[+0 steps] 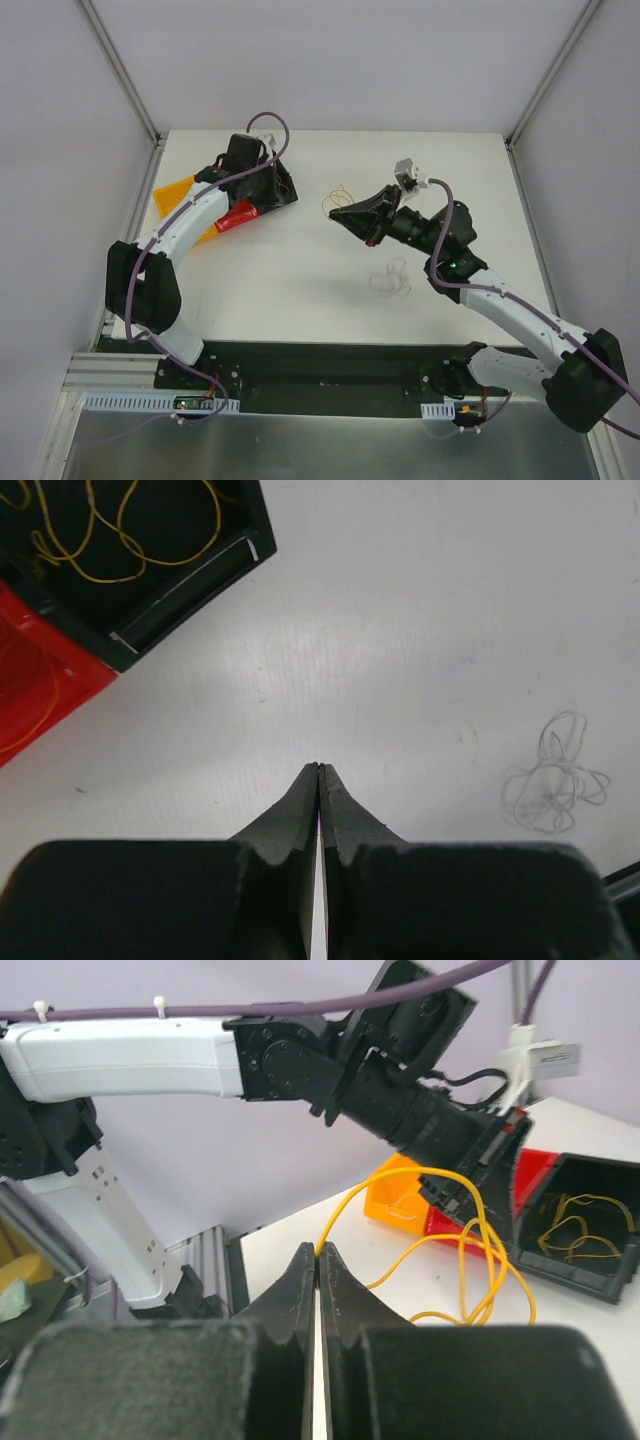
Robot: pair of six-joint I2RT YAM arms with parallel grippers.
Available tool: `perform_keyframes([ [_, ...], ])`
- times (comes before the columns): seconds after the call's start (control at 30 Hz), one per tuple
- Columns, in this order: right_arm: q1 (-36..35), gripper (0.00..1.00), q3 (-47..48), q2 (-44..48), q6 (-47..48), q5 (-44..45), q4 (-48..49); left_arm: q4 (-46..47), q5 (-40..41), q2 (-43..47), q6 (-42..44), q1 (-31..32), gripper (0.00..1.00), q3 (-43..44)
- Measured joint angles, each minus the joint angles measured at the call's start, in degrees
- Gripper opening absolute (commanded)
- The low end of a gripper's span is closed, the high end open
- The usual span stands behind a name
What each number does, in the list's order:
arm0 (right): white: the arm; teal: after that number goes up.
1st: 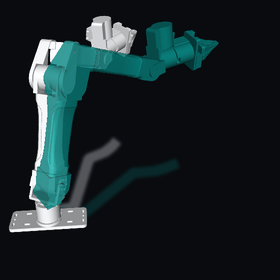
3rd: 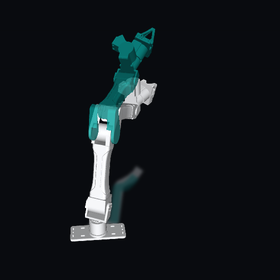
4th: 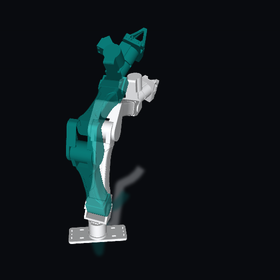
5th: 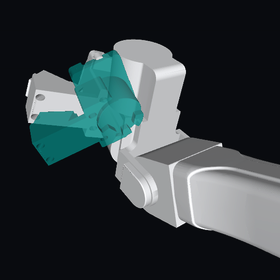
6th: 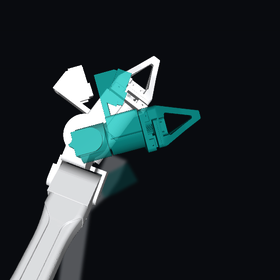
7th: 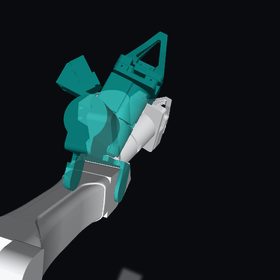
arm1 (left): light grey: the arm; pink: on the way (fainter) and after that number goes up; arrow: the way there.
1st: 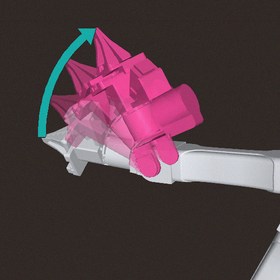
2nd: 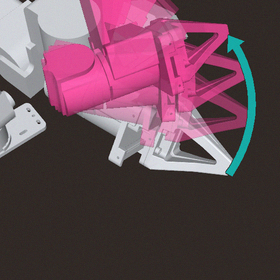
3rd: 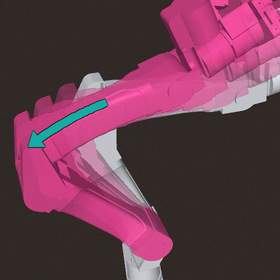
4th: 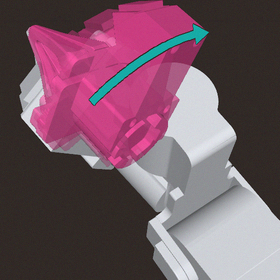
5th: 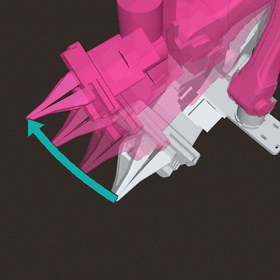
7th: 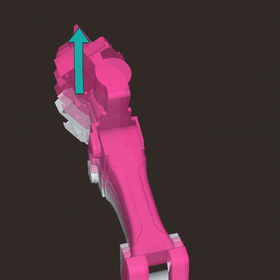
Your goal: Untangle the cables
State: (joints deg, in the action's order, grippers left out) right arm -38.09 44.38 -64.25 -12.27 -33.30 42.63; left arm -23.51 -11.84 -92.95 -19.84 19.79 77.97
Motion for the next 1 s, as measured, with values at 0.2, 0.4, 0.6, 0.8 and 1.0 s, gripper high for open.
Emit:
perform_keyframes([
  [0.2,0.04,0.01,-0.37,2.84,3.74,4.13,-4.26,-0.74,0.31,2.36,0.61,-1.95,0.35,0.00],
  [0.4,1.79,0.00,-0.35,-0.42,4.96,1.33,-7.28,7.52,-23.56,5.66,3.23,-2.47,0.72,-0.52],
  [0.6,4.15,0.00,-0.35,-1.01,5.07,-1.97,-8.31,17.18,-40.19,6.78,0.42,-1.01,0.72,-2.97],
  [0.8,4.17,0.00,-0.35,-1.03,4.90,-3.56,-8.00,20.52,-46.97,3.98,-2.05,2.75,0.66,-3.17],
  [1.0,3.61,0.00,-0.35,-1.03,4.44,-3.65,-6.12,21.09,-49.33,-0.59,-3.28,5.92,0.48,-3.17],
])
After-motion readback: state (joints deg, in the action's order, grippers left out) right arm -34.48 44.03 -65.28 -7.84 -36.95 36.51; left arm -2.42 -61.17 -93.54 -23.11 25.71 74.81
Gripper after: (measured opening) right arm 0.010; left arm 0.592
